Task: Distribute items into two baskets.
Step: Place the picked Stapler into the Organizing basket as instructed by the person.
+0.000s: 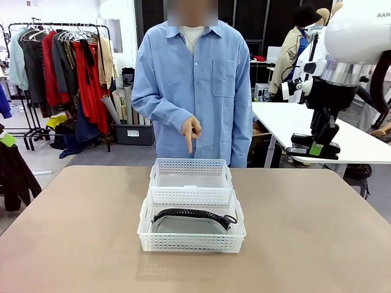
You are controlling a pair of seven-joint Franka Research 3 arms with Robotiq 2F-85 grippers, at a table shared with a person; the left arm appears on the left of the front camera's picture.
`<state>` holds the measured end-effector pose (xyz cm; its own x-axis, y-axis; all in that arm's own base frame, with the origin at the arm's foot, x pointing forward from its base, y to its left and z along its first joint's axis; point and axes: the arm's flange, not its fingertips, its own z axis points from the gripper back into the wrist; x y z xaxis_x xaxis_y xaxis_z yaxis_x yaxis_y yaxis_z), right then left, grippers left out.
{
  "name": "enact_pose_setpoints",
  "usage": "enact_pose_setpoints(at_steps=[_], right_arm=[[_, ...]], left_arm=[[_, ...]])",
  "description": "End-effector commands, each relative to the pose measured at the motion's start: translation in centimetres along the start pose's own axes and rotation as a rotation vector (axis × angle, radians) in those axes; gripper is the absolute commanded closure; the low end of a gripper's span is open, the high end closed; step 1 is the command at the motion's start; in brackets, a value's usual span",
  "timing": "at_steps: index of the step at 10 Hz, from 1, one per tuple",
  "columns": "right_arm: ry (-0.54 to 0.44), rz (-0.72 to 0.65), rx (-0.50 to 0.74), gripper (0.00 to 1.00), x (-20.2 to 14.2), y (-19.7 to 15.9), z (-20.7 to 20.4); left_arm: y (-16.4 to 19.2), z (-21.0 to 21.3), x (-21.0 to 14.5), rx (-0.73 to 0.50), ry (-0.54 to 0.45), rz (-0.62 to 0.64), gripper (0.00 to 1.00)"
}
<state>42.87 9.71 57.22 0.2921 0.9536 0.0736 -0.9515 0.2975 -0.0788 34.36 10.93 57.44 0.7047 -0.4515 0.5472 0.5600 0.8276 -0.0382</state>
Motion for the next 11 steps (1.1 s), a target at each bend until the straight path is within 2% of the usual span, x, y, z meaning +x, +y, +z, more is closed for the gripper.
enact_pose_setpoints(at_steps=[1,7,9,11], right_arm=[[-0.02,0.108,-0.018,1.0,1.8,-3.1,-0.2],[0.0,0.267,0.038,1.0,10.5,-9.1,-2.8],[0.011,0.267,0.023,1.0,13.8,-10.4,-3.5],[-0.038,0.26,0.063,1.0,16.0,-10.7,-4.2]], left_arm=[[0.2,0.0,-0.2,-0.003,0.005,0.0,0.0],[0.2,0.0,-0.2,-0.003,0.005,0.0,0.0],[0.2,0.0,-0.2,-0.003,0.005,0.0,0.0],[0.2,0.0,-0.2,-0.003,0.005,0.0,0.0]])
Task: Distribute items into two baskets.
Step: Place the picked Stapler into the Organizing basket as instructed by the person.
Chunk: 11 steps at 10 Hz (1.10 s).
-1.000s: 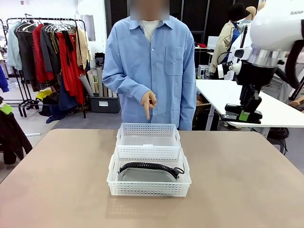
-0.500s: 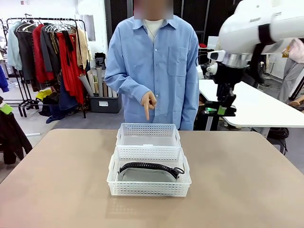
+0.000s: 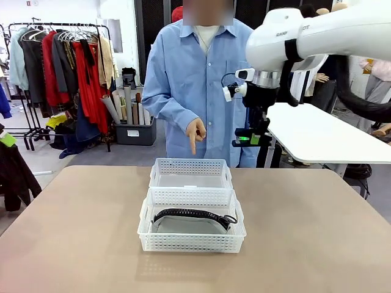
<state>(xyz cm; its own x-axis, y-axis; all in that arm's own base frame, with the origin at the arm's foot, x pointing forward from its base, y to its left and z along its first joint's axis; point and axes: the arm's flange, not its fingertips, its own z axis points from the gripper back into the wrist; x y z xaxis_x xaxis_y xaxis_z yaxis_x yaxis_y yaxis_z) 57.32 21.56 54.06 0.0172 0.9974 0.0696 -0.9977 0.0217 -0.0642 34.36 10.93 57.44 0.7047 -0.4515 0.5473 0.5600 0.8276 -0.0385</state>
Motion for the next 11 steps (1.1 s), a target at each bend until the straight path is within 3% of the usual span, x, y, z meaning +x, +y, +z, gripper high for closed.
enact_pose_setpoints(at_steps=[1,7,11], right_arm=[[-0.053,-0.031,0.035,1.0,1.6,-1.2,0.5],[-0.122,-0.037,0.053,1.0,7.0,-3.9,-4.0],[-0.053,0.021,0.082,1.0,10.6,-7.6,-8.0]], left_arm=[[0.2,0.0,-0.2,-0.003,0.005,0.0,0.0],[0.2,0.0,-0.2,-0.003,0.005,0.0,0.0],[0.2,0.0,-0.2,-0.003,0.005,0.0,0.0]])
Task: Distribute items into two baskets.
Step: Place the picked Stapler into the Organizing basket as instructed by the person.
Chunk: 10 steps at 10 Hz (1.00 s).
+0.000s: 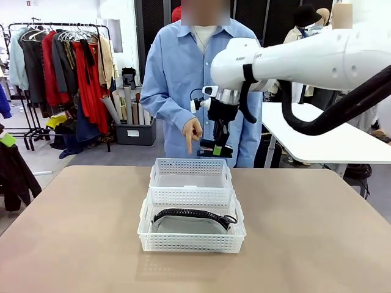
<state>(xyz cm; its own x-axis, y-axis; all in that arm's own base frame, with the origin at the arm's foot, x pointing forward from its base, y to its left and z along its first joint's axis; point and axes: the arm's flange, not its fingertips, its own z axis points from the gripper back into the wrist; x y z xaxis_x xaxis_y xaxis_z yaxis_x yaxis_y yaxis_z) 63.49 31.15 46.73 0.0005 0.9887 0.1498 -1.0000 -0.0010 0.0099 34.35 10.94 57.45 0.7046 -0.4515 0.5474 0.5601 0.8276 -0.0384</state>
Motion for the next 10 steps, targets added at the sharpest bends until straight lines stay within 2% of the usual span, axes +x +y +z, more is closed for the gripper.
enact_pose_setpoints(at_steps=[1,4,10], right_arm=[[0.033,0.007,0.013,1.0,1.8,-3.1,-0.4],[0.012,-0.002,0.0,1.0,2.6,-5.0,-2.3],[0.014,0.061,0.051,1.0,3.1,-5.5,-6.9]], left_arm=[[0.2,0.0,-0.2,-0.003,0.005,0.0,0.0],[0.2,0.0,-0.2,-0.003,0.005,0.0,0.0],[0.2,0.0,-0.2,-0.003,0.005,0.0,0.0]])
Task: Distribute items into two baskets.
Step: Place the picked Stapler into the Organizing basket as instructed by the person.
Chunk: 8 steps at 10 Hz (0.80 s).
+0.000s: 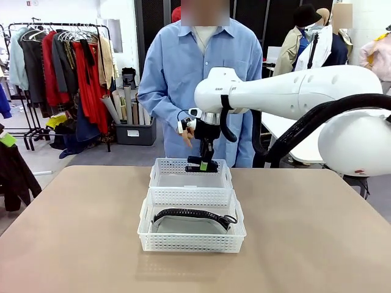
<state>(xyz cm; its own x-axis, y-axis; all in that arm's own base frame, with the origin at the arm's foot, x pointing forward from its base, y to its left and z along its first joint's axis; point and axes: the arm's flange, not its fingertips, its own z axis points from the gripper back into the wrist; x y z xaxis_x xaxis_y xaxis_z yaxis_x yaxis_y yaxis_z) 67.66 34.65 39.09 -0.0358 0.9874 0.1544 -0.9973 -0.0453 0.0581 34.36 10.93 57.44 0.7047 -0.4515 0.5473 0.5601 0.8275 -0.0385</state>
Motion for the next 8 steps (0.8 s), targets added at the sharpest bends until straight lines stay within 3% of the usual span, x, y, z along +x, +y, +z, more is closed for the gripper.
enact_pose_setpoints(at_steps=[1,8], right_arm=[[0.028,0.031,-0.01,1.0,0.9,-1.1,0.5],[0.061,0.075,0.038,1.0,1.9,-1.0,-4.1]], left_arm=[[0.2,0.0,-0.2,-0.003,0.005,0.0,0.0],[0.2,0.0,-0.2,-0.003,0.005,0.0,0.0]])
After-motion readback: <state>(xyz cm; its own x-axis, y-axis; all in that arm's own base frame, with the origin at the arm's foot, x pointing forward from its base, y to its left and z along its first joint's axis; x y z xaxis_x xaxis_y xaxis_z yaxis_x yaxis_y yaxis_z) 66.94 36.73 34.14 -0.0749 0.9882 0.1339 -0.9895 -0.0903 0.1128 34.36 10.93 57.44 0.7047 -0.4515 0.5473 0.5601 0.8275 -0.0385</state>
